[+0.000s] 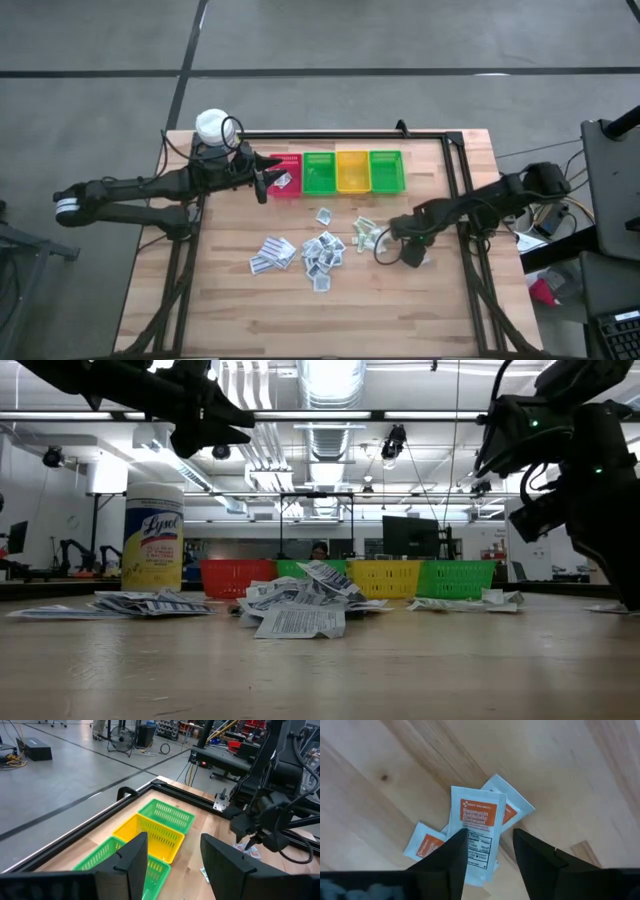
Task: Pick & Place First Aid Supplies
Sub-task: Put the ointment pack into the red bin
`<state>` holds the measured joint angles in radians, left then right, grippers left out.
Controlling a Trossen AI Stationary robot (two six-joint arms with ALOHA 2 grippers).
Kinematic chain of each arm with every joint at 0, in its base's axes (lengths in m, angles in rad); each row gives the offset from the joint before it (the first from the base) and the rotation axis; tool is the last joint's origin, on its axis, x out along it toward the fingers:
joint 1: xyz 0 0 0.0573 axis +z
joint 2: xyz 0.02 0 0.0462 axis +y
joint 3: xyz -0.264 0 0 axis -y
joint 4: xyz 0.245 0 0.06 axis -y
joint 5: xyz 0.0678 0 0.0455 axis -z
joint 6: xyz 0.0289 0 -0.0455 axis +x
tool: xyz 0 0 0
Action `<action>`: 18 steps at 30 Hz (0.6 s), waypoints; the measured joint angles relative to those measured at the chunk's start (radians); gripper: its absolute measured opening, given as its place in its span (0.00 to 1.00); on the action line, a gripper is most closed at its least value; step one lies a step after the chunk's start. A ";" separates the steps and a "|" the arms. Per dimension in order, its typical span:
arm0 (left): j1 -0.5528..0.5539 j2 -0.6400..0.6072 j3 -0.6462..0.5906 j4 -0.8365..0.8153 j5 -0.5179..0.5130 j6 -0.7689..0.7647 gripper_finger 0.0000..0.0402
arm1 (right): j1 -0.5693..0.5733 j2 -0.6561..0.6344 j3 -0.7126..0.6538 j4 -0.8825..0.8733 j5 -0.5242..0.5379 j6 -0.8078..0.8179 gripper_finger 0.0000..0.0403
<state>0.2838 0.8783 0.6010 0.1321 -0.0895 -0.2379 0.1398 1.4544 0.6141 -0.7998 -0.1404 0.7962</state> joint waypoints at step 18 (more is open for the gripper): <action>0.000 0.000 0.000 0.001 -0.001 0.004 0.44 | 0.000 -0.013 0.050 -0.027 0.043 -0.076 0.14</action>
<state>0.2836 0.8783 0.6010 0.1329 -0.0906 -0.2344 0.1398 1.4418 0.6640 -0.8268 -0.0978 0.7201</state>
